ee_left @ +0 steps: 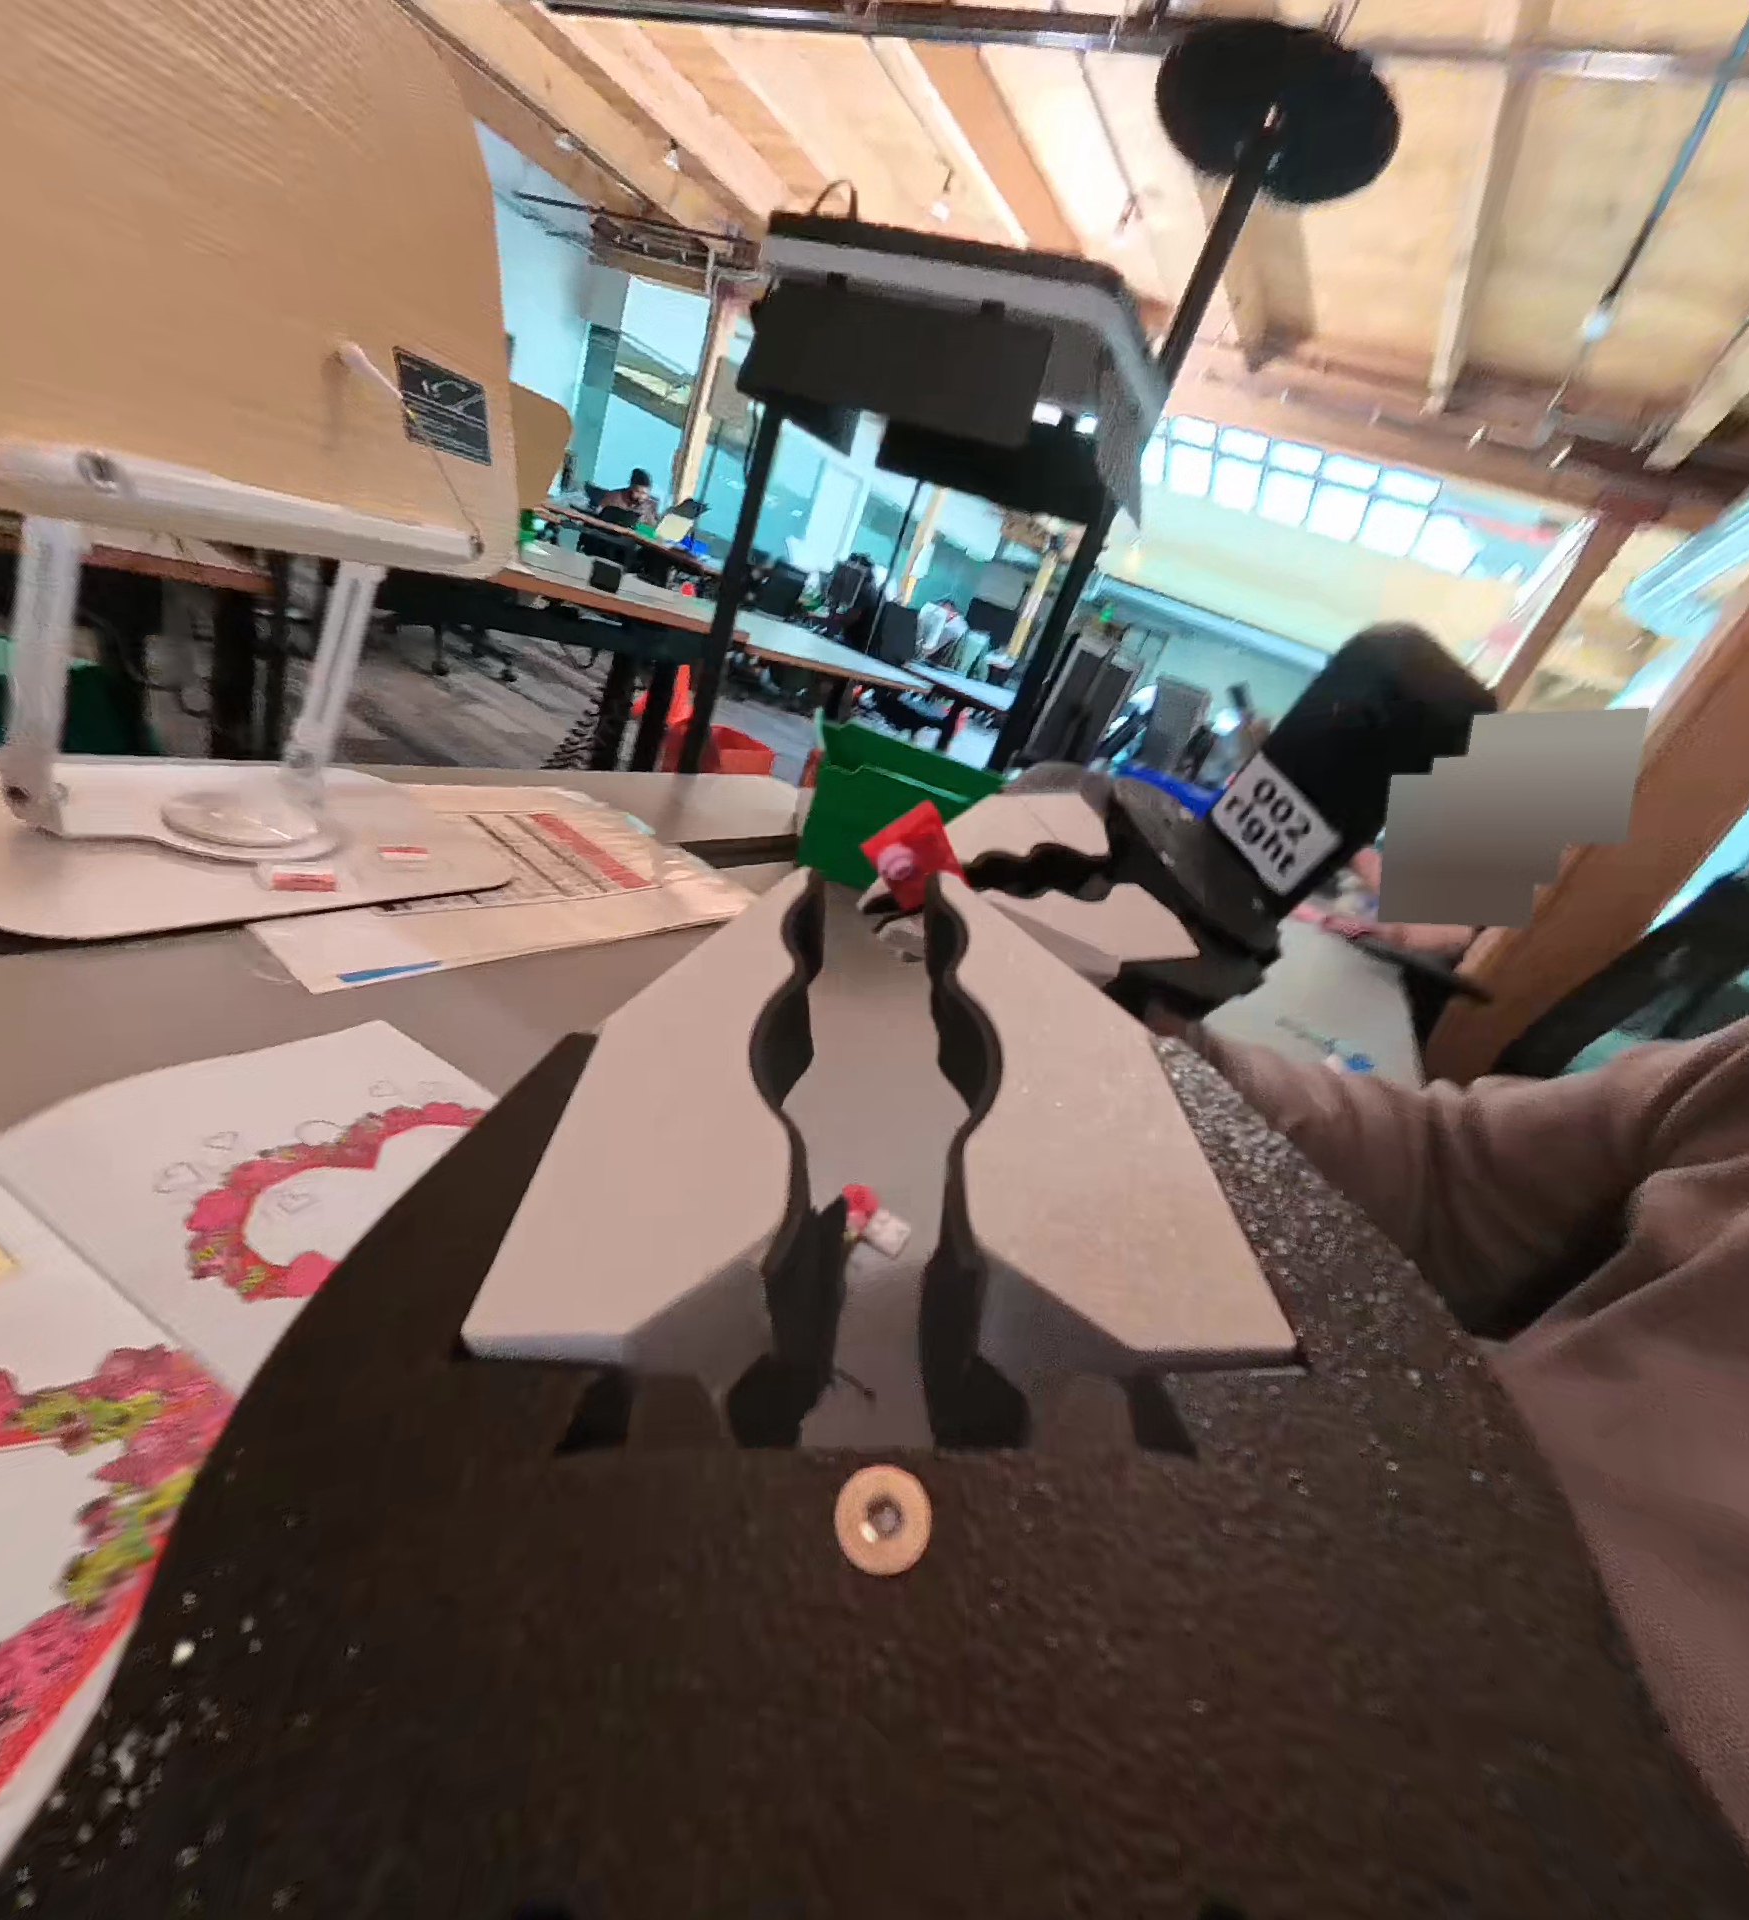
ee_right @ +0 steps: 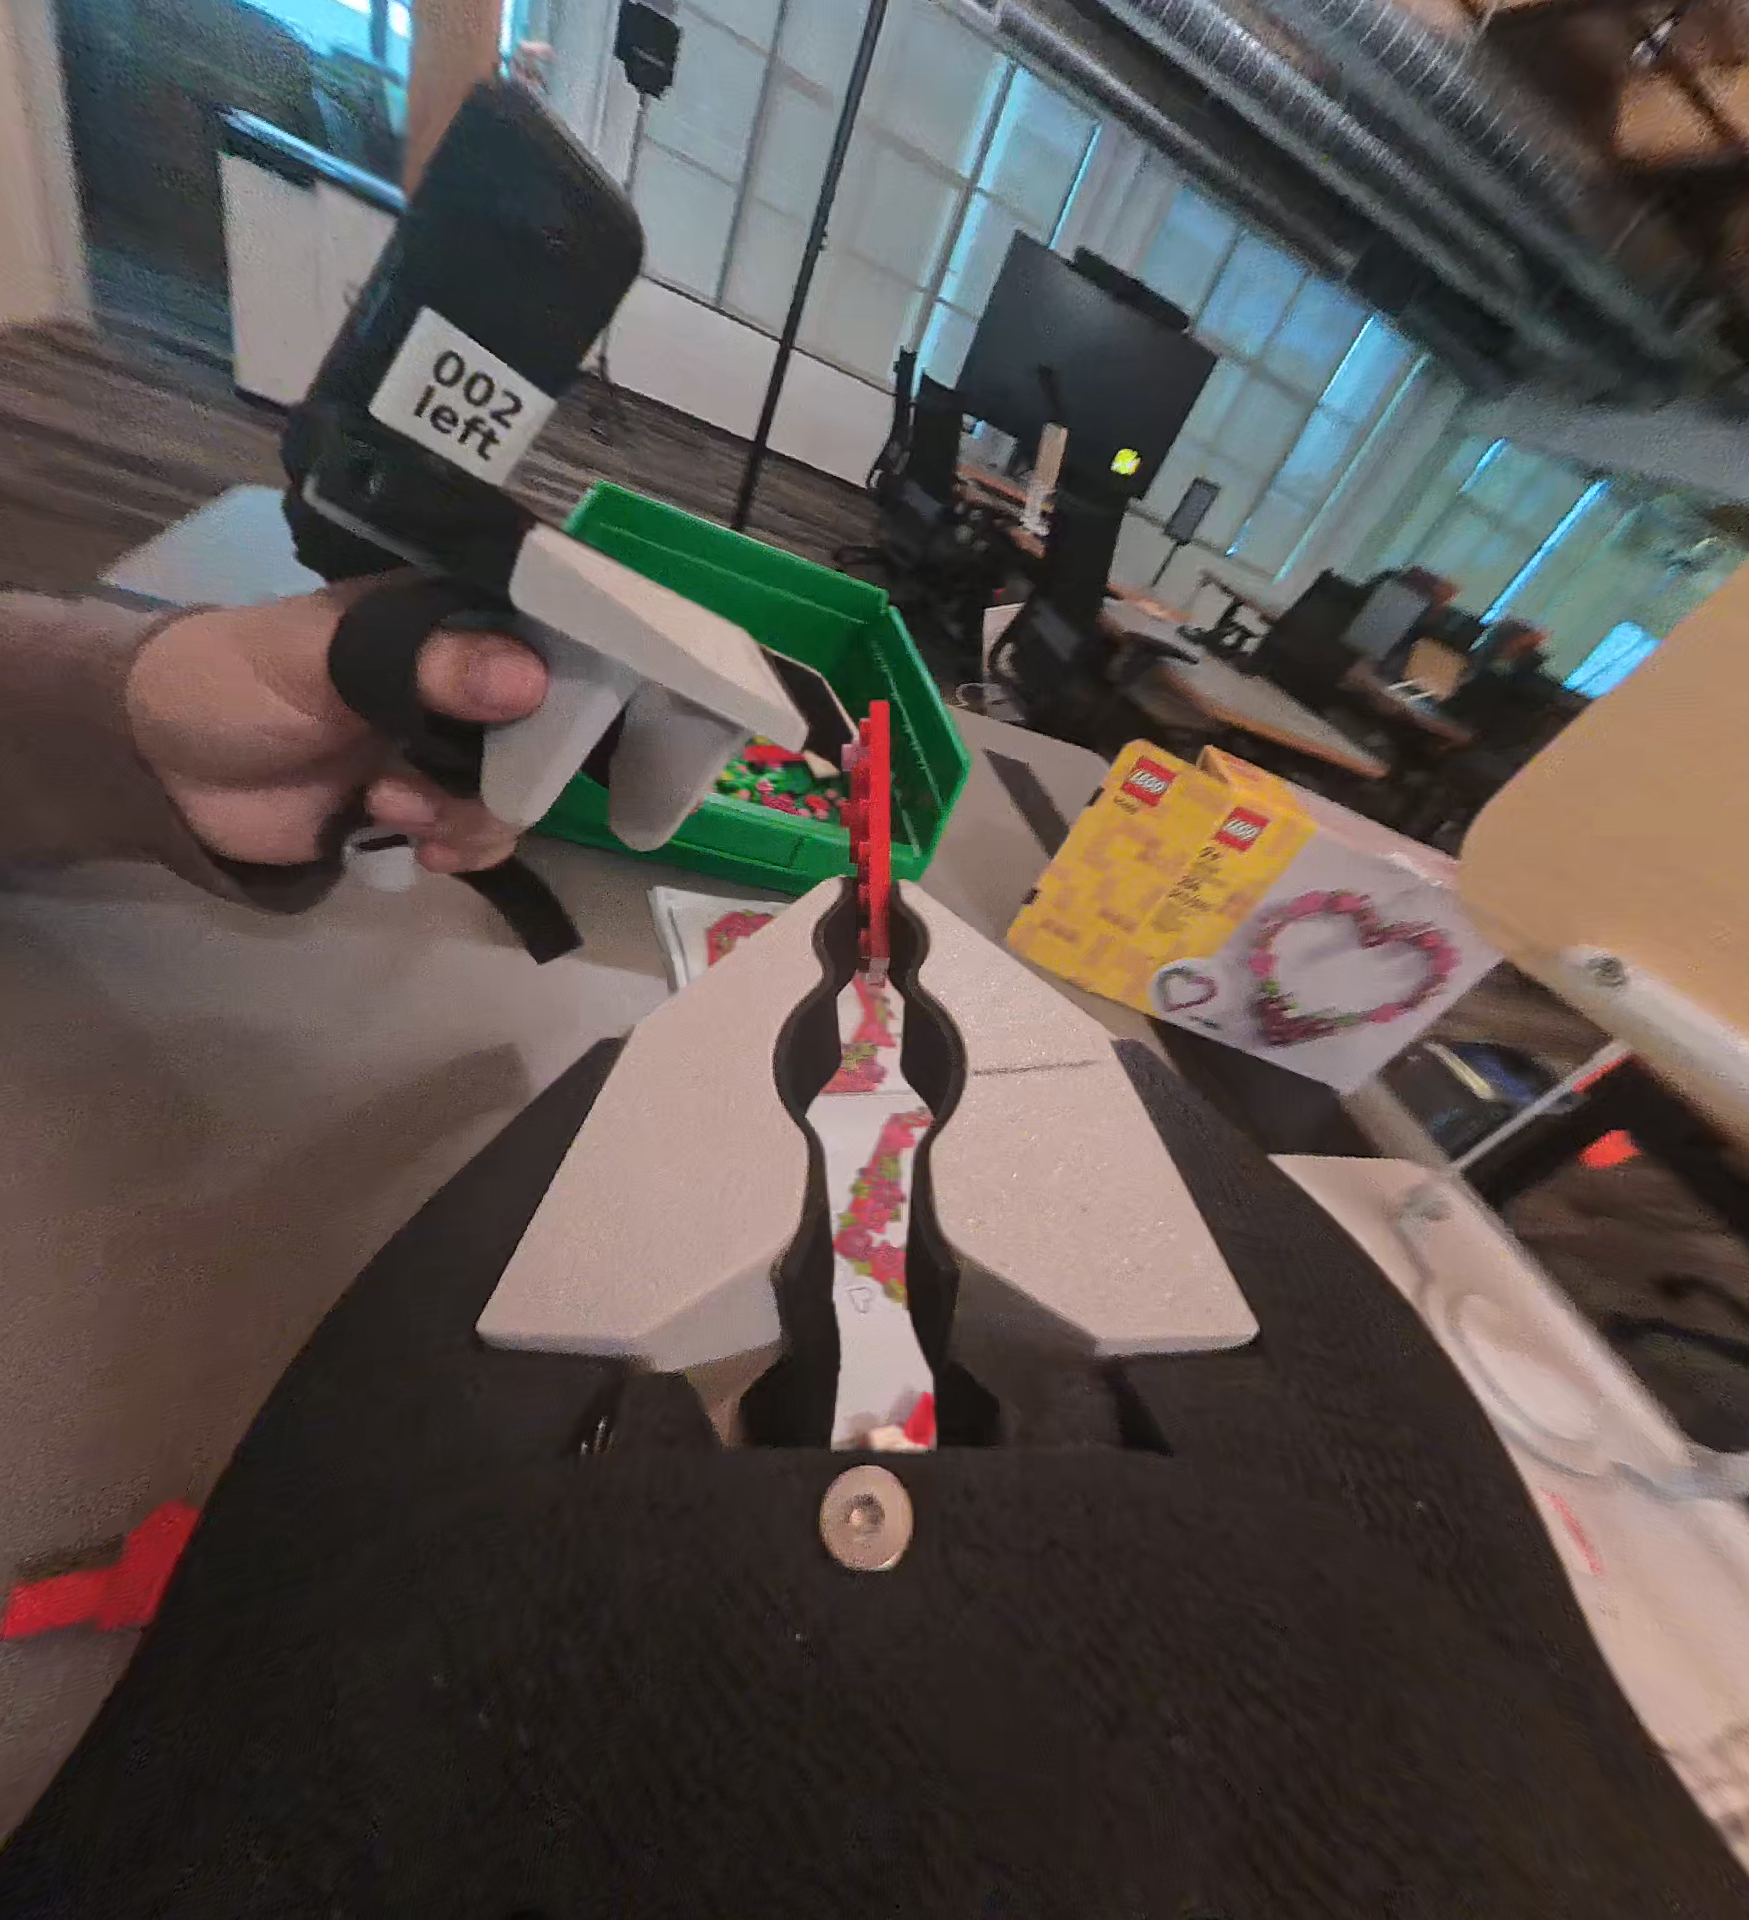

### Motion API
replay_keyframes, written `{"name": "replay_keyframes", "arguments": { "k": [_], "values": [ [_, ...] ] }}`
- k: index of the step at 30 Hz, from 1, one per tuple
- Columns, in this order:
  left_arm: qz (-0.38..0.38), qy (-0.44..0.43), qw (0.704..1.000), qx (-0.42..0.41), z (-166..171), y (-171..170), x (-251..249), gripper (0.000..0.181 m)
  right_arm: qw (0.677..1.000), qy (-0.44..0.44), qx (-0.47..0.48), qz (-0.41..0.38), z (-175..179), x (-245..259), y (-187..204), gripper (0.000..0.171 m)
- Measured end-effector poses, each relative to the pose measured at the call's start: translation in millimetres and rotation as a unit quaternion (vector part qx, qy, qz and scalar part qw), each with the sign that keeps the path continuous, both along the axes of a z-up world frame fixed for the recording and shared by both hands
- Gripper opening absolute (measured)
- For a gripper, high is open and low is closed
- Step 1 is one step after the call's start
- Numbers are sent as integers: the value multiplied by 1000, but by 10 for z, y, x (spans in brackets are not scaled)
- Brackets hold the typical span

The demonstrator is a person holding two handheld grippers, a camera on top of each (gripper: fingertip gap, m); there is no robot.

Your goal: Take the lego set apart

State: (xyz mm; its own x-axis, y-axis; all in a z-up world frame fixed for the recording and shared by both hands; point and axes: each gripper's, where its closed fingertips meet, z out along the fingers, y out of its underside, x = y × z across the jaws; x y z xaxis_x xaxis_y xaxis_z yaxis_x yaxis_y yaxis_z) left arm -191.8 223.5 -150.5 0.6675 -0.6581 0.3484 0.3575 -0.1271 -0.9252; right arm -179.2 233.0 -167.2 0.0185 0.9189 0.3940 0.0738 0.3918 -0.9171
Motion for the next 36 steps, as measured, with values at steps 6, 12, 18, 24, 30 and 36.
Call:
{"name": "replay_keyframes", "arguments": {
  "k": [6,12,18,24,30,36],
  "values": [
    [-53,-66,996,-15,19,-38,21,7,997,1,73,-27,1,-24,-60,3],
    [-88,-97,991,-21,39,-74,49,4,996,14,87,-24,19,-13,-83,3],
    [-114,-135,984,-37,17,-61,52,8,994,23,105,-36,30,-1,-76,3],
    [-139,-147,979,-33,37,-91,86,5,995,25,93,-20,38,4,-96,3],
    [-157,-159,974,-30,36,-97,103,10,995,28,99,-11,44,6,-133,3],
    [-136,-109,985,-14,23,-115,127,5,992,41,122,-20,62,21,-133,5]
  ]
}}
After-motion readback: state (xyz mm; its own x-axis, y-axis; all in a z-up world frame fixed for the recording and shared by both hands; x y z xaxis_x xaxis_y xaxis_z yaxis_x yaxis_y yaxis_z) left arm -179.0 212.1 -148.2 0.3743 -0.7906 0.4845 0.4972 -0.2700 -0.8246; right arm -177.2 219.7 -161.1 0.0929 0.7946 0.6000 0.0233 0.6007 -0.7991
